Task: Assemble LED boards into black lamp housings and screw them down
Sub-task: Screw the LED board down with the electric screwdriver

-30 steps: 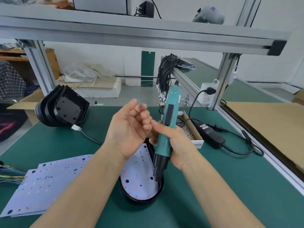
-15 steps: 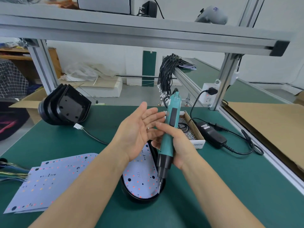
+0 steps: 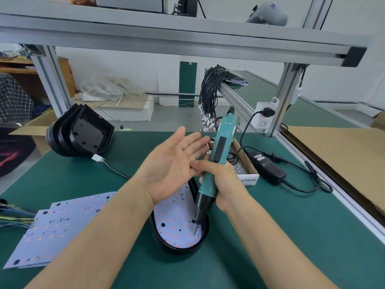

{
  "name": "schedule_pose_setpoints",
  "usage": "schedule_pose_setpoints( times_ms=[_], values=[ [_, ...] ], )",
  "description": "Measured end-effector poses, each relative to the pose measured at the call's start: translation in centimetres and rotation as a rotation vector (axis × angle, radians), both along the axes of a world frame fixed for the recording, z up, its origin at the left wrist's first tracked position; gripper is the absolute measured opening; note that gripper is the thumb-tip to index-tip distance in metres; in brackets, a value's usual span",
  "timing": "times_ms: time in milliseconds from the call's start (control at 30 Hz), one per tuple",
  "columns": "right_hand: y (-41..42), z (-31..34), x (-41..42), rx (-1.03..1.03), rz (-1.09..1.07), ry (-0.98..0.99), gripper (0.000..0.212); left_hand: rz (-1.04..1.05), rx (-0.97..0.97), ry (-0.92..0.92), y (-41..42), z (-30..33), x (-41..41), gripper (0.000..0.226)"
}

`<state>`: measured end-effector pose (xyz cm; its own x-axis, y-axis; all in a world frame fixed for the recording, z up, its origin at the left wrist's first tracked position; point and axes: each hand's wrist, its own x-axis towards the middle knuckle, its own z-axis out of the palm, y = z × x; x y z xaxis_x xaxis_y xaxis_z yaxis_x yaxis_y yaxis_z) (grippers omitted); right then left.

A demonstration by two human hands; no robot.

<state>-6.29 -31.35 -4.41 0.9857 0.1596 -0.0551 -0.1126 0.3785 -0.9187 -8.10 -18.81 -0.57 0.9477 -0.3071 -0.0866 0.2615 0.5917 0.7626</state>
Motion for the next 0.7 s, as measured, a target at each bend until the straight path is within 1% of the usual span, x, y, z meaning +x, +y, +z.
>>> schedule_pose_setpoints(
  times_ms=[67,133,200,267,333,400,467,533,600,700],
  values=[
    [-0.6,0.3,0.0,-0.015,-0.003,0.019,0.031,0.002,-0.027,0.009,0.5,0.1,0.2,0.059],
    [-1.5,0.7,0.4,-0.069,-0.068,0.036,0.025,0.058,0.083,-0.018,1.0,0.1,0.5,0.049],
    [-2.9,1.2,1.4,-0.157,-0.213,0.034,0.021,0.172,0.298,-0.052,1.7,0.0,1.0,0.03],
    [-4.5,1.8,2.5,-0.232,-0.356,0.003,0.023,0.258,0.524,-0.074,1.8,-0.3,1.6,0.016],
    [-5.8,2.2,3.6,-0.322,-0.423,-0.035,0.026,0.267,0.752,-0.122,1.1,-0.7,2.3,0.01],
    [-6.6,2.3,4.2,-0.401,-0.446,-0.055,0.027,0.255,1.001,-0.216,-0.1,-1.1,3.6,0.011],
    [-7.2,2.4,4.6,-0.383,-0.436,-0.06,0.026,0.229,1.275,-0.368,-1.6,-1.6,5.3,0.014],
    [-7.5,2.6,4.6,-0.289,-0.406,-0.057,0.026,0.188,1.543,-0.485,-3.3,-2.1,7.0,0.017],
    [-7.9,2.9,4.4,-0.184,-0.385,-0.07,0.028,0.148,1.726,-0.573,-5.2,-2.9,8.6,0.018],
    [-8.4,3.2,4.0,-0.153,-0.402,-0.141,0.028,0.102,1.999,-0.697,-7.9,-4.2,10.5,0.017]
  ],
)
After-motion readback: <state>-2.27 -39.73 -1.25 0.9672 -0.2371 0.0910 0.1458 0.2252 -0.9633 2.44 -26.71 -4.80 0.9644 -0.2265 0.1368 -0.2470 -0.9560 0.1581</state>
